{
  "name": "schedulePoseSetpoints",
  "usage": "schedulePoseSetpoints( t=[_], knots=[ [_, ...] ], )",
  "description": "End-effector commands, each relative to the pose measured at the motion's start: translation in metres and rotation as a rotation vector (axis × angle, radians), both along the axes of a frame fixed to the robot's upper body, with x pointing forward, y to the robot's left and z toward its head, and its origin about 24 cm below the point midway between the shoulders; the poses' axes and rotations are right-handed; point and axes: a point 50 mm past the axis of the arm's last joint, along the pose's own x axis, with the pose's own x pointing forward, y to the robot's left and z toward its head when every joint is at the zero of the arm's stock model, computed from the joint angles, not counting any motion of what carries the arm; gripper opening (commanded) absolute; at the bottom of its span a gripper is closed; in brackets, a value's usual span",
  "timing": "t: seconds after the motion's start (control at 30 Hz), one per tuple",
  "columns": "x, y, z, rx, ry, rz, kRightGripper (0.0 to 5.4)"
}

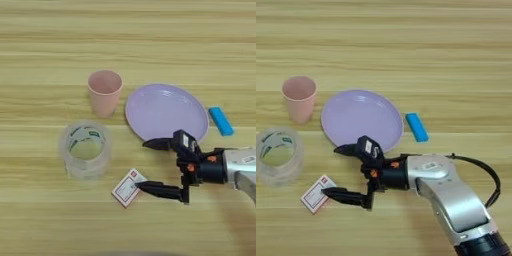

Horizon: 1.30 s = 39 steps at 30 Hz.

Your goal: Move the objects on the table

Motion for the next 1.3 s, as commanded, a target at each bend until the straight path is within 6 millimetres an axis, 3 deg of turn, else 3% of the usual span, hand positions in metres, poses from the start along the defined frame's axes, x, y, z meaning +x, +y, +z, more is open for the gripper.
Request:
schedulePoseSetpoints(
  t=[0.03,0.57,0.93,1.13,1.3],
  knots=[
    [0.009,0.005,0.014,-0.005,-0.116,0.03,5.38],
    [-0.001,0.011,0.006,-0.039,-0.151,0.164,5.38],
    [0.007,0.027,-0.016,-0.131,-0.239,0.087,5.38],
    [0.013,0.042,-0.02,-0.118,-0.29,-0.004,5.38],
    [0.024,0.041,-0.021,-0.147,-0.341,-0.095,5.38]
  ],
)
